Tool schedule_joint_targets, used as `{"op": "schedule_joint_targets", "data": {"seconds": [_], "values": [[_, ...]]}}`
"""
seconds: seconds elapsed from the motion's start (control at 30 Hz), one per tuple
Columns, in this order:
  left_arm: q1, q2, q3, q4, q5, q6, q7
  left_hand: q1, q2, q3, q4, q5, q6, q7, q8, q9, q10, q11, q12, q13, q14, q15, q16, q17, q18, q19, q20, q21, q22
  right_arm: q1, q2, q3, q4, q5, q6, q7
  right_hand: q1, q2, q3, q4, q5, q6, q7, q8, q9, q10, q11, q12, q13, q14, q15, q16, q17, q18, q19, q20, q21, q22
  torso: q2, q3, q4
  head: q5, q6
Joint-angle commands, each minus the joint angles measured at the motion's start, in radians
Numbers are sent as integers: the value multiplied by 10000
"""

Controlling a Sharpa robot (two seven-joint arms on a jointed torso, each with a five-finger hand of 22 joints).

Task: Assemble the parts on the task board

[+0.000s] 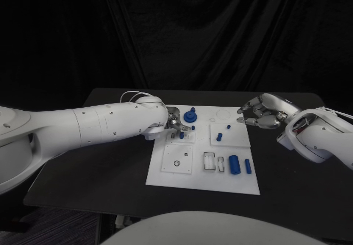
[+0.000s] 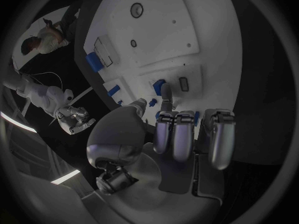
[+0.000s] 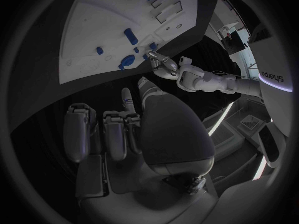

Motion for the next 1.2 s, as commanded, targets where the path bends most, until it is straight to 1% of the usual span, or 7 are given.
{"op": "schedule_joint_targets", "data": {"seconds": [0.03, 0.17, 0.3, 0.47, 0.67, 0.83, 1.2], "values": [[-23, -15, 5, -1, 3, 13, -42, 83, 11, -52, 4, 45, 72, -29, 61, 52, 1058, -83, 35, 2634, 1039, -21, 27, 2633, 156, 494, -15, -34, 1908, -26, -23, 8, 12, -11, 43, -198, 30, 69, 57, 12, 58, 73, 24, -47, -16, 1060, 52, 28, 2629, 995, 91, -44, 2461, -6, 350, 75, -51, 2113, 3, 4, 8, -5, 2], [-24, -100, 5, 99, 3, -342, 46, 161, 39, -154, 14, 52, 89, -76, 233, 347, 1058, -123, 35, 2634, 1039, -57, 27, 2633, 149, 518, -52, -22, 1939, -27, -48, 8, 33, -11, 39, -194, 25, 75, 57, 16, 63, 74, 25, -48, -18, 1060, 53, 28, 2629, 994, 91, -45, 2460, -6, 351, 75, -50, 2114, 3, 7, 10, -13, 2], [-23, -259, 6, 289, 3, -840, 139, 436, 53, -456, 43, 113, -124, -197, 1021, 1621, 1058, -222, 35, 2634, 1039, -148, 27, 2633, 115, 609, -145, 37, 2064, -27, -104, 8, 71, -11, 31, -186, 0, 96, 56, 31, 80, 75, 28, -53, -24, 1060, 55, 28, 2629, 995, 91, -44, 2461, -6, 350, 75, -52, 2113, 4, 9, 0, -33, 2], [11, -598, 22, 573, 3, -1452, 267, 731, 36, -604, 13, 472, -333, -232, 1289, 2158, 1058, -256, 35, 2634, 1039, -180, 27, 2633, 94, 663, -179, 76, 2141, -26, -204, 8, 127, -11, -5, -183, -17, 108, 54, 39, 90, 75, 28, -56, -28, 1060, 57, 28, 2629, 994, 92, -47, 2458, -4, 346, 76, -62, 2110, 3, 5, 8, -113, 2], [254, -930, 70, 782, 3, -2122, 569, 1035, 19, -695, -12, 934, -333, -281, 1476, 2477, 1058, -294, 35, 2634, 1039, -209, 27, 2633, 74, 712, -206, 112, 2211, -24, -226, 9, 158, -11, -36, -177, -34, 132, 58, 41, 119, 82, 26, -58, -34, 1060, 56, 28, 2629, 992, 93, -51, 2453, -3, 345, 76, -67, 2108, 16, -6, 5, -157, 2], [508, -1071, 106, 763, -87, -2195, 545, 1077, 11, -712, -13, 985, -332, -288, 1503, 2525, 1058, -301, 35, 2634, 1039, -215, 27, 2633, 69, 726, -211, 122, 2229, -24, -209, 9, 145, -11, -31, -180, -30, 145, 64, 34, 146, 86, 23, -60, -38, 1060, 53, 28, 2629, 993, 93, -50, 2454, -4, 347, 77, -62, 2110, 11, 1, -1, -185, 2], [669, -631, 117, -296, -418, -1436, 269, 1232, -1, -757, -4, 985, -509, -255, 1325, 2480, 1058, -284, 35, 2634, 1039, -210, 27, 2633, 94, 666, -214, 74, 2154, -24, -149, 9, 103, -11, 19, -187, 12, 167, 90, -1, 270, 93, 15, -74, -57, 1060, 45, 28, 2629, 988, 87, -64, 2437, 2, 339, 74, -85, 2103, 52, 10, -26, -112, 2]]}}
